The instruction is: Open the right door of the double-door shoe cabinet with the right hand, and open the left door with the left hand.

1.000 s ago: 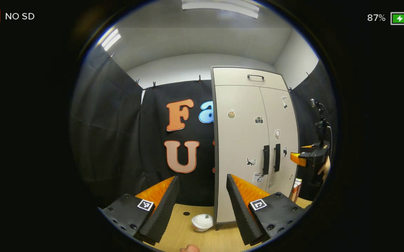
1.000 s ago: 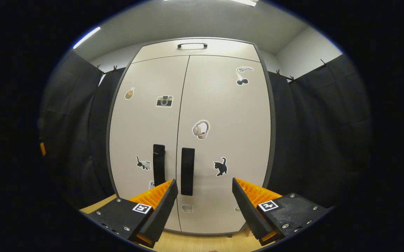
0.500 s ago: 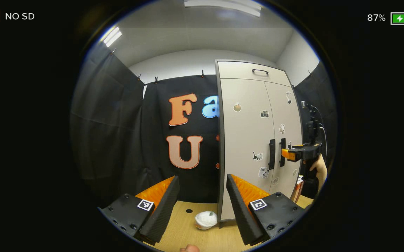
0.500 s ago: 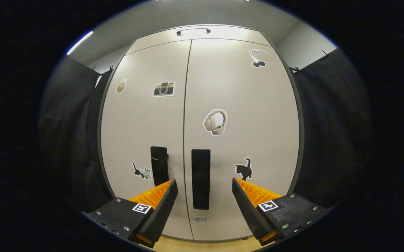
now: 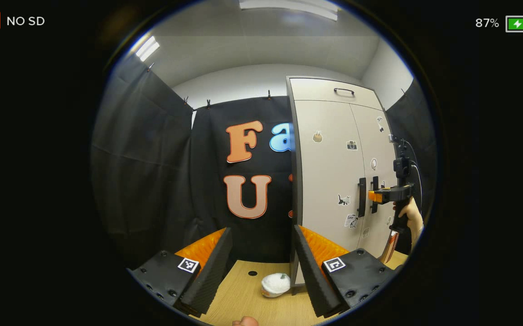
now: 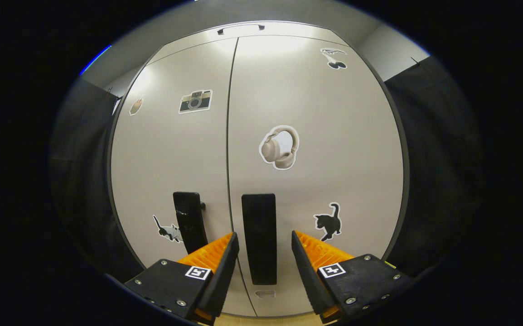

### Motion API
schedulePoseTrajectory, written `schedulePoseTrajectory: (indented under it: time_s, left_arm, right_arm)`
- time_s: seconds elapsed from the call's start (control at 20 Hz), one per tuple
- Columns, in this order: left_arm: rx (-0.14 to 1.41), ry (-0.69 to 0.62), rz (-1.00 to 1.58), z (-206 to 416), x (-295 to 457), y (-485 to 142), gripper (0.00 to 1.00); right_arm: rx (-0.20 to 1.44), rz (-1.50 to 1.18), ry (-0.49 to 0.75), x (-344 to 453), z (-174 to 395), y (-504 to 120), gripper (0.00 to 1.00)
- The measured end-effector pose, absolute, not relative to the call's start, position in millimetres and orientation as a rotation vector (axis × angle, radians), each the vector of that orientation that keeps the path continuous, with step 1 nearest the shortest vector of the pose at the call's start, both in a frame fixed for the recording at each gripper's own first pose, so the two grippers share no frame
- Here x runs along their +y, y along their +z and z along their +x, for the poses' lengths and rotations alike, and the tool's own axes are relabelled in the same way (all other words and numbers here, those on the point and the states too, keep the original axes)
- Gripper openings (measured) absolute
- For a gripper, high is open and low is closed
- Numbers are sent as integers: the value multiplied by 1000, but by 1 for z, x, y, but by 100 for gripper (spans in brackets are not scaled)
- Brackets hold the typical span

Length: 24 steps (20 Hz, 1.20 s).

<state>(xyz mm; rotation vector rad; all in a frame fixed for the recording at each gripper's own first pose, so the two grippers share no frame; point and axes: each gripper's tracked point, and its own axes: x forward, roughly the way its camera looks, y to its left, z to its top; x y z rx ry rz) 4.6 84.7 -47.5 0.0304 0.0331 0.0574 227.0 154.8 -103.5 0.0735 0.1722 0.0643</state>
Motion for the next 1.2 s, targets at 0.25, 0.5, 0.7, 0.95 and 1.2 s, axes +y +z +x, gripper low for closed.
schedulePoseTrajectory:
  time_s: [0.25, 0.5, 0.7, 0.95, 1.2]
  left_arm:
    - [30, 79, 36, 6, 93, -50, 81]
    - [32, 82, 34, 1, 93, -51, 82]
    - [38, 104, 41, 1, 94, -49, 81]
    - [51, 116, 44, -14, 88, -55, 81]
    - [28, 125, 60, -29, 75, -40, 81]
  right_arm:
    - [191, 54, 59, 159, 228, -111, 53]
    - [216, 82, 45, 155, 233, -121, 43]
    - [203, 88, 68, 154, 233, -122, 34]
    - [205, 92, 92, 152, 224, -119, 13]
    - [203, 92, 180, 143, 190, -113, 4]
